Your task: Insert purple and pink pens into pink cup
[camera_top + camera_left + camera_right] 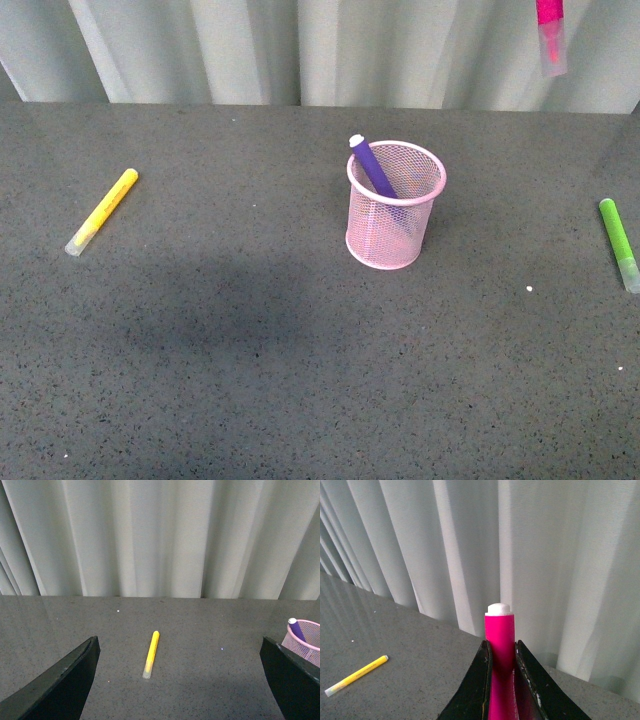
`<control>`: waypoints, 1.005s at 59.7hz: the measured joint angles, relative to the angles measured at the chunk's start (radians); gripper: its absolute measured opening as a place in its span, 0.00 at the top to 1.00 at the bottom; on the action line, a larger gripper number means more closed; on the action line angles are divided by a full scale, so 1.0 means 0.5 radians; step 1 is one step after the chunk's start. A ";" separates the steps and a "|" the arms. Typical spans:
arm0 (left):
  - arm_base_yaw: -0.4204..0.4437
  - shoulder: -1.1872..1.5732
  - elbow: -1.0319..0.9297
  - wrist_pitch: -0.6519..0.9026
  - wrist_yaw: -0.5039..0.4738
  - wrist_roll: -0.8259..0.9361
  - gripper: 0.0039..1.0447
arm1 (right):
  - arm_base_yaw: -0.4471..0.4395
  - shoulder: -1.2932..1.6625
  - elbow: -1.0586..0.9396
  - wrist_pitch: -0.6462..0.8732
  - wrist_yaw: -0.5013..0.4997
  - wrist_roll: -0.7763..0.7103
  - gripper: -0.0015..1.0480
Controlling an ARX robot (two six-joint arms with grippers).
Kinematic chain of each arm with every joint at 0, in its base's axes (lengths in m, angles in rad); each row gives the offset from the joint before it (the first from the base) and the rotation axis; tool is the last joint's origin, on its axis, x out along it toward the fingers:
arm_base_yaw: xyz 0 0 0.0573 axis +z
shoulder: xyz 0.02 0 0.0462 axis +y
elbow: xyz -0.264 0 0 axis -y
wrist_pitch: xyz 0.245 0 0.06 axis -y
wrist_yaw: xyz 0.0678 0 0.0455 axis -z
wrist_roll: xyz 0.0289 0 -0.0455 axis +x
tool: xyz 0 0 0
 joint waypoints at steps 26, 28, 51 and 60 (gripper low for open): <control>0.000 0.000 0.000 0.000 0.000 0.000 0.06 | 0.060 0.245 -0.118 0.575 -0.121 0.106 0.93; 0.000 0.000 0.000 0.000 0.000 0.000 0.06 | 0.061 0.275 -0.108 0.582 -0.120 0.116 0.93; 0.000 0.000 0.000 0.000 0.000 0.000 0.06 | 0.143 0.582 0.113 0.625 -0.151 0.176 0.93; 0.000 0.000 0.000 0.000 0.000 0.000 0.06 | 0.196 0.694 0.181 0.635 -0.157 0.179 0.93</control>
